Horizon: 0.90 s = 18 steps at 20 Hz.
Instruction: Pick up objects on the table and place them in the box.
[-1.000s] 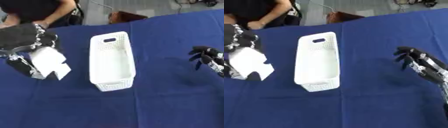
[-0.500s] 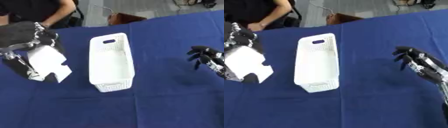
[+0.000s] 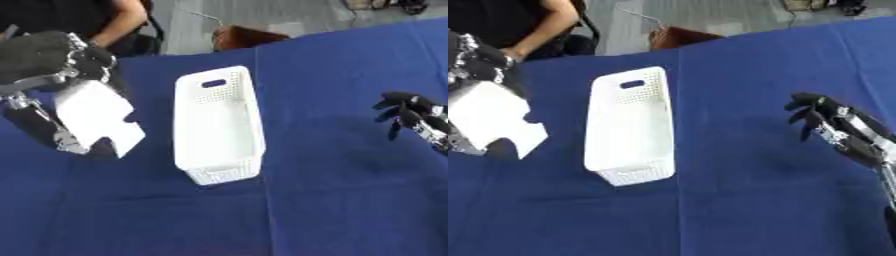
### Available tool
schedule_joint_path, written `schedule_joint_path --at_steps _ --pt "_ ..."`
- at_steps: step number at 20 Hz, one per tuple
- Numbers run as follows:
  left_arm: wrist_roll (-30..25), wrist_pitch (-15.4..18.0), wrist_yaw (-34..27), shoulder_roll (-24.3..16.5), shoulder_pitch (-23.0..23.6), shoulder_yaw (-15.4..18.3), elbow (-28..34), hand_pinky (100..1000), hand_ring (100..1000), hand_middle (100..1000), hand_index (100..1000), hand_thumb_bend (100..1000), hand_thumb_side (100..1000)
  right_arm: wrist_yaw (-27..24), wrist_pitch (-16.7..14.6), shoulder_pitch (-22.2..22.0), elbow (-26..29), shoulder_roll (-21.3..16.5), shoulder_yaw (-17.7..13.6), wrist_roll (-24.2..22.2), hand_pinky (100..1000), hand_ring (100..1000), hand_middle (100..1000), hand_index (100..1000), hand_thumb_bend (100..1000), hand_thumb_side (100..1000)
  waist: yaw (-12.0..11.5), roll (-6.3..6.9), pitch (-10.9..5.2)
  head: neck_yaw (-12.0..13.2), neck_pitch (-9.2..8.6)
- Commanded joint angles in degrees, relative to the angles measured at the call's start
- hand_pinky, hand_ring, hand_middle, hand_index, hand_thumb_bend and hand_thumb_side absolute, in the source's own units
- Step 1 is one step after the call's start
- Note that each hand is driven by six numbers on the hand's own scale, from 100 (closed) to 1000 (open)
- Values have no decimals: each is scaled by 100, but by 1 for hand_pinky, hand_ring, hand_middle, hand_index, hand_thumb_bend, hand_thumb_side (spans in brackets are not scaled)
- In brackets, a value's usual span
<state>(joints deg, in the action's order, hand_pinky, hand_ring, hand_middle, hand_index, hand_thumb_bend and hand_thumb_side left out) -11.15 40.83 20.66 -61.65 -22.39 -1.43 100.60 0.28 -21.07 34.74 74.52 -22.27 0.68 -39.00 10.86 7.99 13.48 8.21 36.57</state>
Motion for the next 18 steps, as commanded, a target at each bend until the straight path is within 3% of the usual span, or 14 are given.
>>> schedule_joint_path --at_steps 1,9,18 --pt "-43 -2 -95 -24 -317 -11 -267 100 100 100 163 100 136 17 -6 161 117 -13 22 -42 473 713 777 930 100 753 70 -21 -62 95 -108" --pt "-81 31 115 267 -796 -156 -748 100 100 100 162 100 145 11 -41 294 74 10 74 -102 473 713 777 929 100 752 420 13 36 168 -129" --pt "-14 11 145 313 -727 -181 -702 100 100 100 163 100 158 6 -49 303 72 -7 74 -114 473 713 776 929 100 752 402 28 70 141 -123"
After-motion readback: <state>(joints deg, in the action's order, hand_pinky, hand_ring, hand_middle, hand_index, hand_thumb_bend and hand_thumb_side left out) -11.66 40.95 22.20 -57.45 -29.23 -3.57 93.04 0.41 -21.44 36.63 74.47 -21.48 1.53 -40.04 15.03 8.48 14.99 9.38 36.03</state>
